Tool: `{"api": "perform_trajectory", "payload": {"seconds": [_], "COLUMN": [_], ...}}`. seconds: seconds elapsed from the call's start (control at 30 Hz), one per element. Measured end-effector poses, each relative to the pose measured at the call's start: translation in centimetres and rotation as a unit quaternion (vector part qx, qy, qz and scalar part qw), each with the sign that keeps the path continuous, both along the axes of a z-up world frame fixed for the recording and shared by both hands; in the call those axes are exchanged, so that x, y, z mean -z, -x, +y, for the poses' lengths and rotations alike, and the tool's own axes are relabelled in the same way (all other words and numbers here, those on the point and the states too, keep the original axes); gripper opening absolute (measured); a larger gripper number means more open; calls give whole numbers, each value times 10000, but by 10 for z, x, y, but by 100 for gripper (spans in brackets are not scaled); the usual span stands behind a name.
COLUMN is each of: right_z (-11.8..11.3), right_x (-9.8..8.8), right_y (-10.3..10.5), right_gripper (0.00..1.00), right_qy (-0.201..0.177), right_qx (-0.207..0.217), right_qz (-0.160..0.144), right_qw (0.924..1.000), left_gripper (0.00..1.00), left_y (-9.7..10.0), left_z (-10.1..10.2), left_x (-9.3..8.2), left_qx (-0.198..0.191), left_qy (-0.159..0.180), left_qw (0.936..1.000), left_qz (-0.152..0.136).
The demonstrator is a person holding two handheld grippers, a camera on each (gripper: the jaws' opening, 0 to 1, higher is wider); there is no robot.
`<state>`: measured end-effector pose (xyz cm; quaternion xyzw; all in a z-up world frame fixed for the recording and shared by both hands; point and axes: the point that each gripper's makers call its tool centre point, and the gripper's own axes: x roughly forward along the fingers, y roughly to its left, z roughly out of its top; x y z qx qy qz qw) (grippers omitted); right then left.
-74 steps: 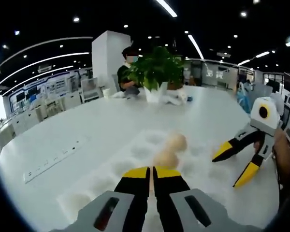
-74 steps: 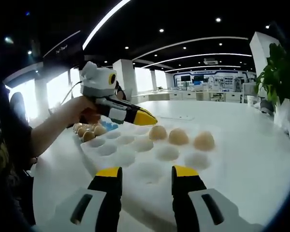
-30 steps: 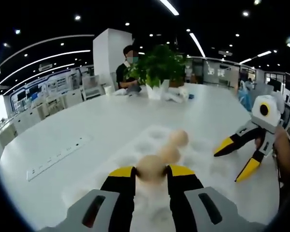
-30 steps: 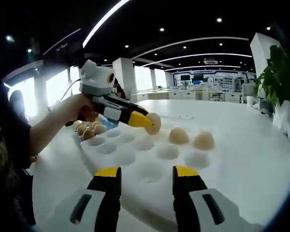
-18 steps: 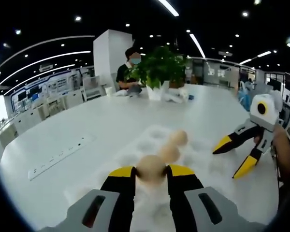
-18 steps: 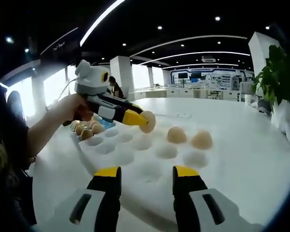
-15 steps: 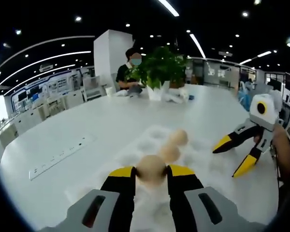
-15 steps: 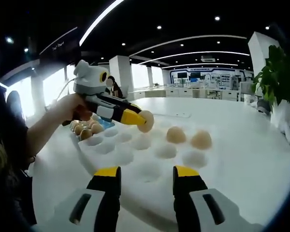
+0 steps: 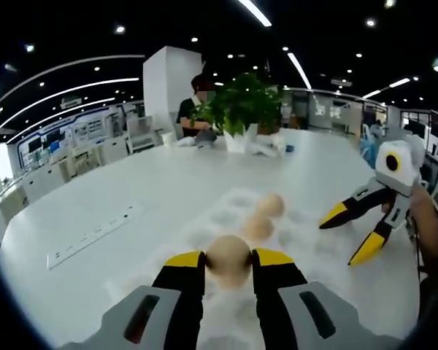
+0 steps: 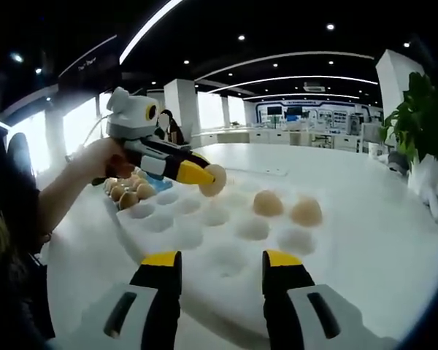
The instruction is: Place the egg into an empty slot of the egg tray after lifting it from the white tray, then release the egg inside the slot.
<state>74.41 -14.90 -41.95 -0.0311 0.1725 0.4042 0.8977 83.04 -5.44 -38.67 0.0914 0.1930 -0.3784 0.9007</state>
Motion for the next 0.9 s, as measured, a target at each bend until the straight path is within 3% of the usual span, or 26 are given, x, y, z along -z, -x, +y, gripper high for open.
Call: {"api": "perform_trajectory", "payload": {"seconds": [0.9], "right_z": [11], "right_x": [-5], "right_y": [-1], "right_gripper": [47], "right_qy": [214], "right_qx": [-62], "right_qz": [-4], "right_qw": [9998], "left_gripper": [25], "left_y": [9], "left_z": [15], "left_x": [-8], "left_qx": [-55], "left_qy": [102], "left_qw": [9999], "left_qz": [-79]}}
